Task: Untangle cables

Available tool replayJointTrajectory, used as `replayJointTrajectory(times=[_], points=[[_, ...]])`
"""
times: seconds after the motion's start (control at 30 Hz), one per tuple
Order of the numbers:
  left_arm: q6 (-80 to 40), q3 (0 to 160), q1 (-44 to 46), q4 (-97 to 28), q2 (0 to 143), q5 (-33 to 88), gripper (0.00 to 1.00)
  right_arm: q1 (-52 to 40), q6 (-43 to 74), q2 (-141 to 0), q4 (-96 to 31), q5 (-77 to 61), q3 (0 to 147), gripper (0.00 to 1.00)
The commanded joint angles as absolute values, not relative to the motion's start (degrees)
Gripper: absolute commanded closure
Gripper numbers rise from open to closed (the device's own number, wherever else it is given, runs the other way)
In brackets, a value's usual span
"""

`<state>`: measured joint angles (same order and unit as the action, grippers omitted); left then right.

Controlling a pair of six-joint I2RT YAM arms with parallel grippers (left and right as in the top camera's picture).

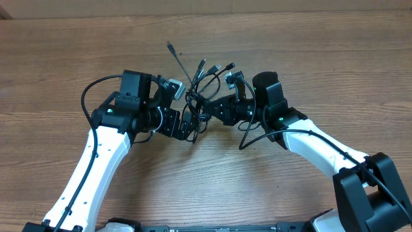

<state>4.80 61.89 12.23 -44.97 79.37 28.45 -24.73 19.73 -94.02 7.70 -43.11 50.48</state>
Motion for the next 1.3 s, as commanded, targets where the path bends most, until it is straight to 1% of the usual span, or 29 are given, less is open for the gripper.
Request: replayJointTrajectory(times=[0.0, 0.1, 0.23, 0.33, 0.43, 0.53, 0.63, 0.8, 0.97, 1.27], points=[[0.6, 63.1, 12.0, -42.9, 79.4, 32.6, 0.0, -24.2, 13.0, -93.8, 7.8, -40.5, 51.8, 0.96], [-5.8, 63.1, 12.0, -40.0, 79.4, 31.6, 0.0, -24.2, 13.0, -93.8, 7.1, -36.6, 51.8, 0.96], [-19.7, 63.1, 12.0, -37.6, 79.4, 24.5, 0.01, -24.2, 13.0, -93.8, 7.0, -30.5, 51.8, 0.96], [-28.5, 63.1, 12.0, -37.4, 79.4, 20.3, 0.0, -24.2, 13.0, -93.8, 7.4, -28.1, 51.8, 0.96], [-35.0, 63.1, 12.0, -37.1, 79.4, 18.5, 0.0, -24.2, 13.0, -93.8, 7.4, -27.7, 51.8, 0.96], [-37.5, 63.1, 12.2, -35.6, 79.4, 18.7, 0.0, -24.2, 13.1, -93.8, 7.6, -28.3, 51.8, 0.96], [-37.7, 63.1, 12.2, -34.9, 79.4, 18.7, 0.0, -24.2, 13.4, -93.8, 7.9, -31.4, 51.8, 0.96], [-37.8, 63.1, 12.2, -34.2, 79.4, 18.7, 0.0, -24.2, 13.2, -93.8, 6.8, -31.9, 51.8, 0.96], [-40.8, 63.1, 12.4, -34.0, 79.4, 18.6, 0.0, -24.3, 12.9, -93.8, 6.9, -34.7, 51.8, 0.96], [-44.5, 63.1, 16.5, -32.9, 79.4, 16.7, 0.0, -24.4, 10.1, -93.8, 7.5, -38.0, 51.8, 0.96]])
